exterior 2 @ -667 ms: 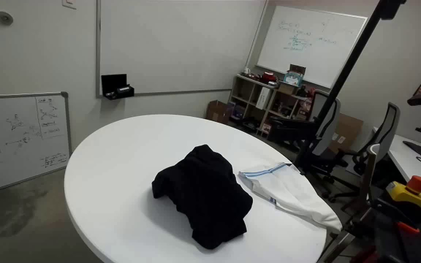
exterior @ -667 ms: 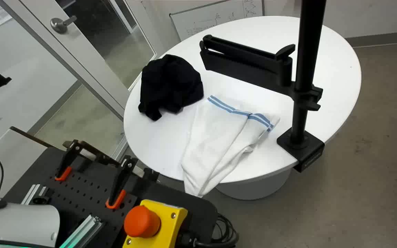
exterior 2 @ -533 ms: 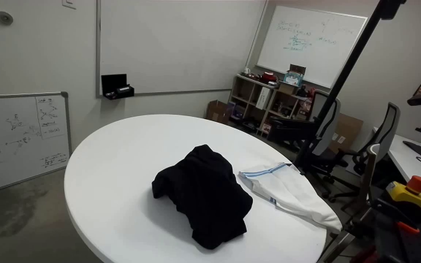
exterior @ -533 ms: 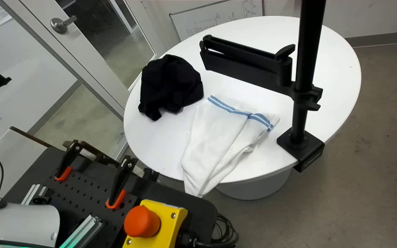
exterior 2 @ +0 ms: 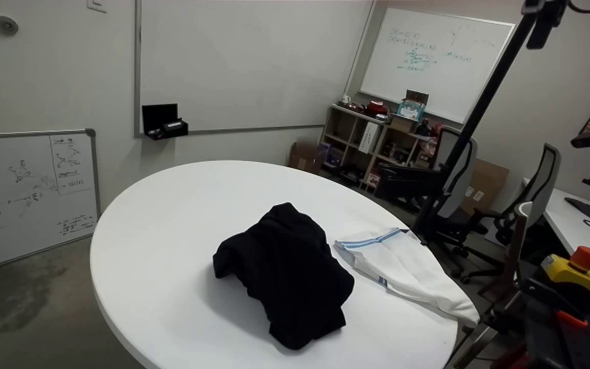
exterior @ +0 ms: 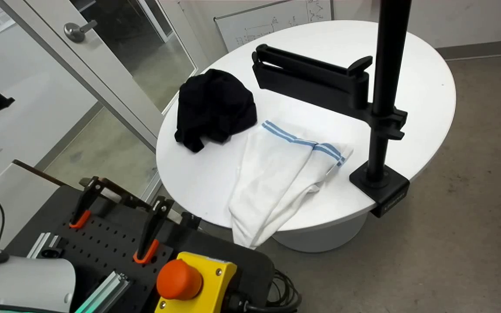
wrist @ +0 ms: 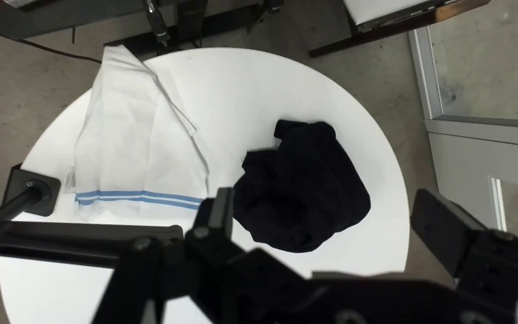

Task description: Hang the towel on the stand then hang the black t-shirt on the stand

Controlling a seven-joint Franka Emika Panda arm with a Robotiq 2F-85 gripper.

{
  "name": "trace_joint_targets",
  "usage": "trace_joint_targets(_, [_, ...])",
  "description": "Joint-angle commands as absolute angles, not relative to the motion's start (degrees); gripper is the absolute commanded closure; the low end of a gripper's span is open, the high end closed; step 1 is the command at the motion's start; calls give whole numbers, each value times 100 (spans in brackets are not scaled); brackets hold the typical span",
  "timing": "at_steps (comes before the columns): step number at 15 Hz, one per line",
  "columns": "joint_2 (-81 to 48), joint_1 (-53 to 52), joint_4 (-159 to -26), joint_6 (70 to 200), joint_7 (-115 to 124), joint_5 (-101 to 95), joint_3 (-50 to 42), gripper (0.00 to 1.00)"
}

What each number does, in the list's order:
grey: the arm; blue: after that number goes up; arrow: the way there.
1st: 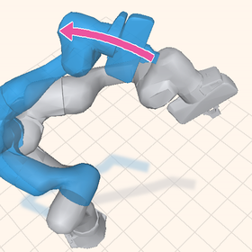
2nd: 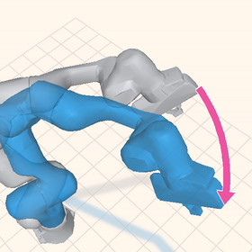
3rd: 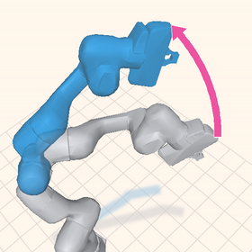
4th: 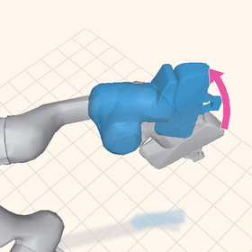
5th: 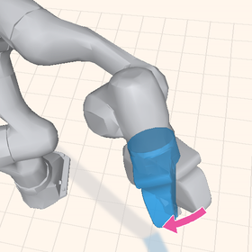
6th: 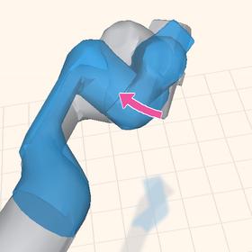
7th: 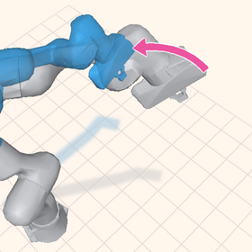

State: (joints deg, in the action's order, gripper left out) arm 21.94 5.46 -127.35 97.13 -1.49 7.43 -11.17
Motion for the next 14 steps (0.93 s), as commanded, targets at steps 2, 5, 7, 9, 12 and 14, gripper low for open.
trace_joint_targets(2, [1652, 870, -13010, 10391, -483, 343, -1202, 0])
trace_joint_targets(5, [1322, 1023, -13296, 11024, -629, 15, -1261, 0])
trace_joint_targets(7, [1111, 1088, -13509, 11489, -727, -115, -1298, 0])
trace_joint_targets(9, [893, 1133, -13727, 12029, -848, -198, -1331, 0])
trace_joint_targets(12, [557, 1192, -14066, 12997, -960, -249, -1359, 0])
trace_joint_targets(14, [299, 1223, -14286, 13679, -1000, -274, -1356, 0])
